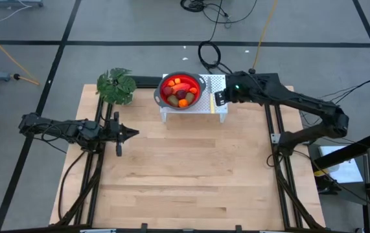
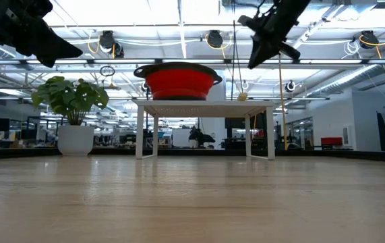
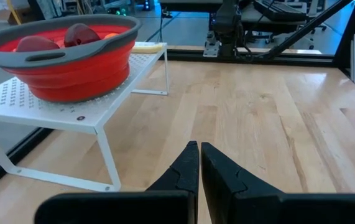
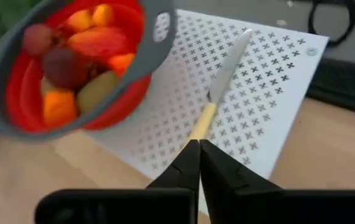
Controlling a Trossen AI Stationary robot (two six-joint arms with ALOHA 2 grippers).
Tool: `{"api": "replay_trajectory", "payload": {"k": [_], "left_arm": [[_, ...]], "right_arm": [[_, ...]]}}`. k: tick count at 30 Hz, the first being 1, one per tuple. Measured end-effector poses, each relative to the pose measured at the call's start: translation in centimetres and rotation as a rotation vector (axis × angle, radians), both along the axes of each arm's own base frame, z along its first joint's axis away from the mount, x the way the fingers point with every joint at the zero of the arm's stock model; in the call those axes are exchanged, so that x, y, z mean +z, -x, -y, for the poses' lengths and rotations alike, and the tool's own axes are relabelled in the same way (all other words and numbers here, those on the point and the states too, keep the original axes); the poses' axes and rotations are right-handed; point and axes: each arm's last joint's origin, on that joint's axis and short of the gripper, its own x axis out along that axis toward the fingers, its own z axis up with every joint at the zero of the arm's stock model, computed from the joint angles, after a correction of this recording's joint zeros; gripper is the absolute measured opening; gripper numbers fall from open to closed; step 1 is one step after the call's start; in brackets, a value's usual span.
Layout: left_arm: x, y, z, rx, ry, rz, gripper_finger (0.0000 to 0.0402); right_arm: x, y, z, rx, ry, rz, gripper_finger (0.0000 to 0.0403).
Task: Pick & Place Fruit
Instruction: Return to Home Position
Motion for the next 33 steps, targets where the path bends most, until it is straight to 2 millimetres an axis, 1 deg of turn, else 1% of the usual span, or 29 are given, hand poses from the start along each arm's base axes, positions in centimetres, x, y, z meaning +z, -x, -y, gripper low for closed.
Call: {"api": "replay_trajectory", "payload": {"k": [2, 5, 14, 19, 22, 26, 29, 33], "left_arm": [[0.0, 0.0, 0.0, -0.001, -0.001, -0.001, 0.0019], [0.0, 0.0, 0.0, 0.001, 0.004, -0.001, 0.0019], [0.0, 0.0, 0.0, 0.000, -0.001, -0.001, 0.0019], [0.0, 0.0, 0.0, 0.000, -0.001, -0.001, 0.0019], [0.0, 0.0, 0.0, 0.000, 0.004, -0.001, 0.0019], [0.0, 0.0, 0.0, 0.001, 0.004, 0.000, 0.0019], [0.0, 0.0, 0.0, 0.001, 0.005, 0.000, 0.0019], [0.0, 0.0, 0.0, 0.002, 0.016, 0.002, 0.0019]], "right_arm": [[0.2, 0.6, -0.8, 0.028, 0.044, 0.031, 0.0003], [-0.1, 1.5, -2.3, 0.078, 0.107, 0.077, 0.0002], [-1.9, 5.0, -5.9, 0.270, 0.311, 0.244, 0.0001], [-2.6, 7.2, -7.4, 0.379, 0.408, 0.257, 0.0001], [-2.9, 8.3, -8.2, 0.427, 0.444, 0.266, 0.0001], [-3.3, 9.6, -8.6, 0.459, 0.487, 0.278, 0.0001], [-4.0, 10.5, -8.9, 0.492, 0.508, 0.280, 0.0001], [-5.5, 11.3, -9.3, 0.567, 0.466, 0.312, 0.0001]]}}
